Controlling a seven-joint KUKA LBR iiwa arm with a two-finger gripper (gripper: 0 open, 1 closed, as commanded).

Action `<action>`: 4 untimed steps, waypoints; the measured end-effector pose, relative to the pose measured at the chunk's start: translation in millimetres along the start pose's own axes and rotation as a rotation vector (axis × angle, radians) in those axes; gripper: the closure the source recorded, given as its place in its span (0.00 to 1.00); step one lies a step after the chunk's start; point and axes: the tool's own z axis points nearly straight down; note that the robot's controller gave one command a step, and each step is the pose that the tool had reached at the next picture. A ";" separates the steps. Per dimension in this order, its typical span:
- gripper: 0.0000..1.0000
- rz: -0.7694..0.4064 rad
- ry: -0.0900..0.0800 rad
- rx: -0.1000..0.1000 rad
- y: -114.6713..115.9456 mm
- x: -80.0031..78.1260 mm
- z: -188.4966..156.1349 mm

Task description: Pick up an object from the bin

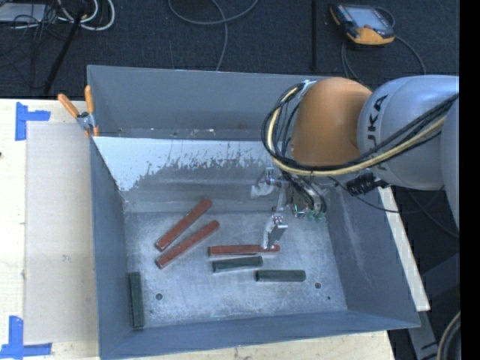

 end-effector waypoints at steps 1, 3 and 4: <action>1.00 -0.183 0.002 0.003 11.9 31.3 58.1; 1.00 -0.186 -0.011 0.001 20.9 32.6 -116.6; 0.00 -0.185 -0.002 0.000 20.8 34.1 -111.6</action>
Offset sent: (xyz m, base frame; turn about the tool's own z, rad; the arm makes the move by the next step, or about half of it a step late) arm 0.0000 0.0000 0.0000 0.0000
